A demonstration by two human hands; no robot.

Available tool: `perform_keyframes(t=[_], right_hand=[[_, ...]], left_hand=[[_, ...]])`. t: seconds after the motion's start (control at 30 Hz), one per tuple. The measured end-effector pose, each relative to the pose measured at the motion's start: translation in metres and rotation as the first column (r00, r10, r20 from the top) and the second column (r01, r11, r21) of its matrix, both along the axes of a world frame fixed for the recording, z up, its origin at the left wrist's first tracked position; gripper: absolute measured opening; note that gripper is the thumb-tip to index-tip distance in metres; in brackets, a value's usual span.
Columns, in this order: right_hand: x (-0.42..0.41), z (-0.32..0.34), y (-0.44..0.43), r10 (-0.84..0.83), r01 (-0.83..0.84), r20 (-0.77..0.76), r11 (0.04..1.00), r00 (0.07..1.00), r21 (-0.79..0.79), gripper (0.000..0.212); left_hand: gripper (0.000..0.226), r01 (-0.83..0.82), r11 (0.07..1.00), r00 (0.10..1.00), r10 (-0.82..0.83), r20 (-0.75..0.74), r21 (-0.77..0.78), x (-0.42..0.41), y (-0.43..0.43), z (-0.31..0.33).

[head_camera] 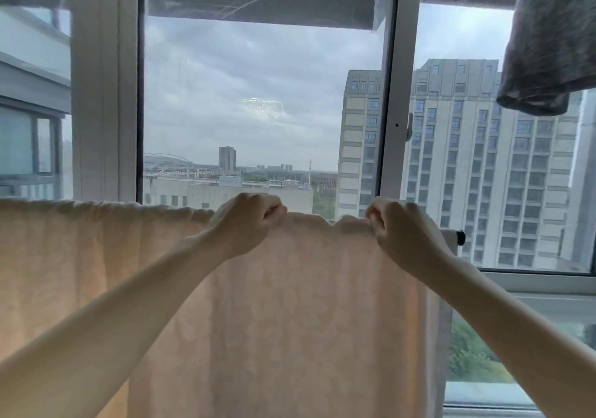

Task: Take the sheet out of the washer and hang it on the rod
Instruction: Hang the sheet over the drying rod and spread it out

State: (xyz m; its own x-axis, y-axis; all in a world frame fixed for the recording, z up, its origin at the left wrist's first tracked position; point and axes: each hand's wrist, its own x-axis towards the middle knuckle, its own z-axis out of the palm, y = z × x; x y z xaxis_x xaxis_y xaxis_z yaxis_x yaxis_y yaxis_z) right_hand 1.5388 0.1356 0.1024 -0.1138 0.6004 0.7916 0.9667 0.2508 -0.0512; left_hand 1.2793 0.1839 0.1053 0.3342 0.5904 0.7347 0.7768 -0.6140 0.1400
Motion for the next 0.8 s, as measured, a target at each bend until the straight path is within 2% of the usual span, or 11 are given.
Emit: perform_keyframes(t=[0.07, 0.17, 0.27, 0.4, 0.5, 0.7, 0.8], right_hand=[[-0.022, -0.005, 0.003, 0.12, -0.12, 0.016, 0.993, 0.993, 0.008, 0.014], [-0.056, -0.005, 0.009, 0.252, -0.252, 0.034, 0.968, 0.967, -0.011, 0.024], [-0.087, -0.003, 0.016, 0.316, -0.315, 0.086, 0.949, 0.945, -0.026, 0.025], [-0.106, -0.003, 0.023, 0.318, -0.316, 0.036, 0.948, 0.948, -0.036, 0.019], [-0.109, -0.001, 0.025, 0.303, -0.304, -0.029, 0.952, 0.952, -0.038, 0.015], [-0.108, 0.003, 0.022, 0.179, -0.179, -0.006, 0.984, 0.984, 0.024, 0.013], [-0.098, 0.009, 0.019, 0.111, -0.106, -0.065, 0.991, 0.992, 0.082, 0.014]], left_hand=[[0.03, -0.017, 1.0, 0.999, 0.018, 0.047, -0.015, -0.013, -0.003, -0.006], [0.025, -0.007, 1.0, 0.996, 0.009, 0.091, -0.029, -0.037, -0.005, -0.008], [0.021, -0.005, 0.999, 0.992, 0.011, 0.122, -0.045, -0.069, 0.0, -0.008], [0.013, 0.01, 0.997, 0.993, -0.002, 0.115, -0.073, -0.111, 0.005, -0.01], [0.01, 0.048, 0.998, 0.989, -0.042, 0.141, -0.039, -0.123, 0.01, -0.007], [0.015, 0.049, 0.998, 0.987, -0.056, 0.151, 0.048, -0.102, 0.023, -0.003], [0.013, 0.062, 0.994, 0.982, -0.077, 0.172, 0.087, -0.081, 0.027, 0.006]])
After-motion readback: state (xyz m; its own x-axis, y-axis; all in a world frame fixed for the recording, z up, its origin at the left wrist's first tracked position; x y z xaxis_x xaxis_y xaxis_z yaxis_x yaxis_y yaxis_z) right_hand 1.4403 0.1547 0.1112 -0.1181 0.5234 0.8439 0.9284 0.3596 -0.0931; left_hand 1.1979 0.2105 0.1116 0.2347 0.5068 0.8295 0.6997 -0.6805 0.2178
